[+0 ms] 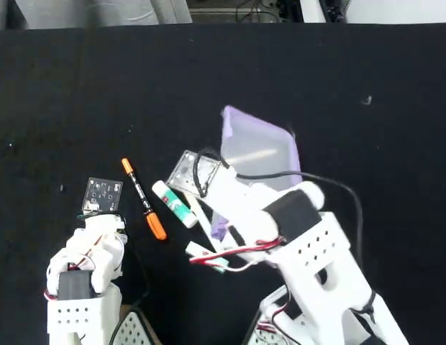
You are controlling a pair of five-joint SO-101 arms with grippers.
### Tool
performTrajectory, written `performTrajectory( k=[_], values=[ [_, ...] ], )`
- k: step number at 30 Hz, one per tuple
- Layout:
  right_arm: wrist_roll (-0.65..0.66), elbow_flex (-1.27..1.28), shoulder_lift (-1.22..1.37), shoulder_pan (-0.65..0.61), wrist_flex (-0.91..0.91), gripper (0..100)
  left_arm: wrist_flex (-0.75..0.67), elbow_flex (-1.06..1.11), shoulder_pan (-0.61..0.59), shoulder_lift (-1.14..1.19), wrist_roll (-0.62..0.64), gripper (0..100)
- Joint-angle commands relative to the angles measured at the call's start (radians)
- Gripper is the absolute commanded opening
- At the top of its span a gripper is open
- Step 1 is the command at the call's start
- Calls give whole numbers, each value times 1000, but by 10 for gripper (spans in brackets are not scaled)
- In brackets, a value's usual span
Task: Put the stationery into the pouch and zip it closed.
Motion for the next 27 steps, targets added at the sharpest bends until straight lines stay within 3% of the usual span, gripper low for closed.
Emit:
performTrajectory(
  k=[1, 11, 21, 27],
  values=[
    [-18, 4, -22, -34, -32, 11, -12, 22, -7, -2, -12, 30],
    [-8, 8, -24, 71, -3, 11, -12, 22, -1, -2, -12, 30],
    [-15, 7, -24, 71, -80, 11, -14, 22, 1, -3, -15, 32],
    [-17, 5, -24, 71, -137, 11, -186, 22, 45, -6, -20, 34]
  ],
)
